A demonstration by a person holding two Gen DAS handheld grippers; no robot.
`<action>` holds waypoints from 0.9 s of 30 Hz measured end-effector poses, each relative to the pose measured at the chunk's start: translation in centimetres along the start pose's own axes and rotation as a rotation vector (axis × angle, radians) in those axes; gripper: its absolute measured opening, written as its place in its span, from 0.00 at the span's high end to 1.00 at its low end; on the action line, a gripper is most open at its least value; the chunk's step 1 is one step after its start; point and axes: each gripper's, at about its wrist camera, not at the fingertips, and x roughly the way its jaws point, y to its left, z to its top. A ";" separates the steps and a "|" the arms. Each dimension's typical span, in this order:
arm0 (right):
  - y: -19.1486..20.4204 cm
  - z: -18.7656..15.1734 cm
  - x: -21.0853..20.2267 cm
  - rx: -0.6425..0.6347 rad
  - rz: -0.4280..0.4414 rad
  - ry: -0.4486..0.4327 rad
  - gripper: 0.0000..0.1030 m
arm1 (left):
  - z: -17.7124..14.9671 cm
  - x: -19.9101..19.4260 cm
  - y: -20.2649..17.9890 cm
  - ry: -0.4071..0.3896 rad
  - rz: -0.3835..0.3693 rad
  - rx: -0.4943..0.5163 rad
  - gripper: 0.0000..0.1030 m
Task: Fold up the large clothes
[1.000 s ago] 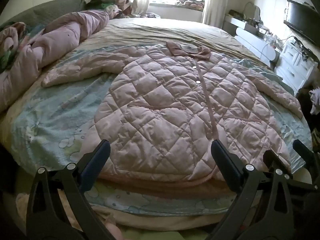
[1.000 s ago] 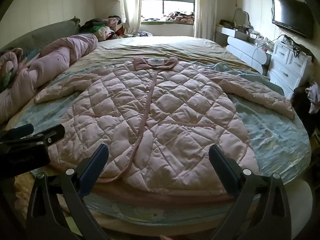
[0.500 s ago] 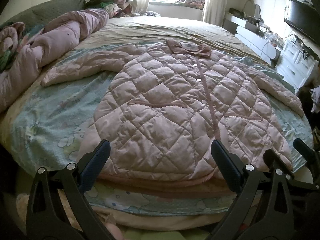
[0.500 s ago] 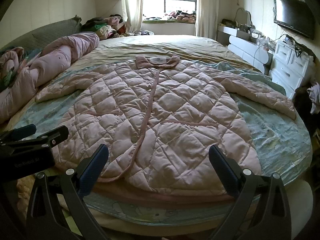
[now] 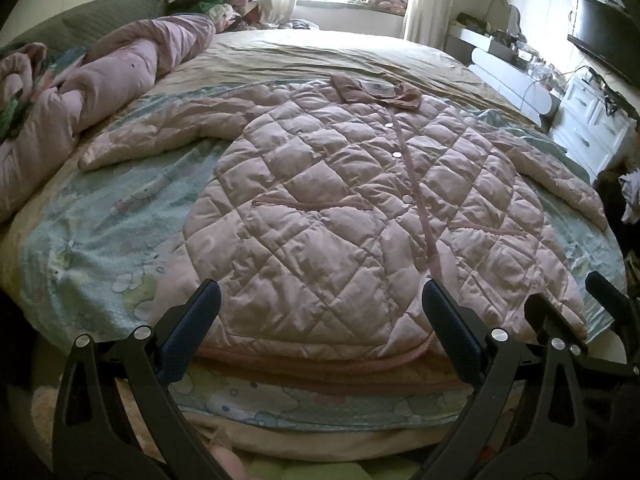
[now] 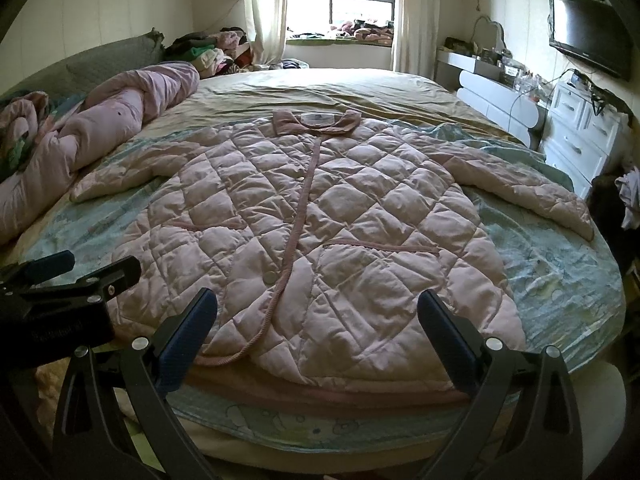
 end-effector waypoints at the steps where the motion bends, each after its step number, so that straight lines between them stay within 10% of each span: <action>1: 0.0 0.0 0.0 -0.001 0.001 0.000 0.04 | 0.0 0.0 -0.1 0.000 -0.001 0.001 0.08; 27: -0.1 0.1 1.0 0.004 -0.002 0.015 0.04 | 0.3 0.4 0.7 -0.005 -0.001 0.000 0.08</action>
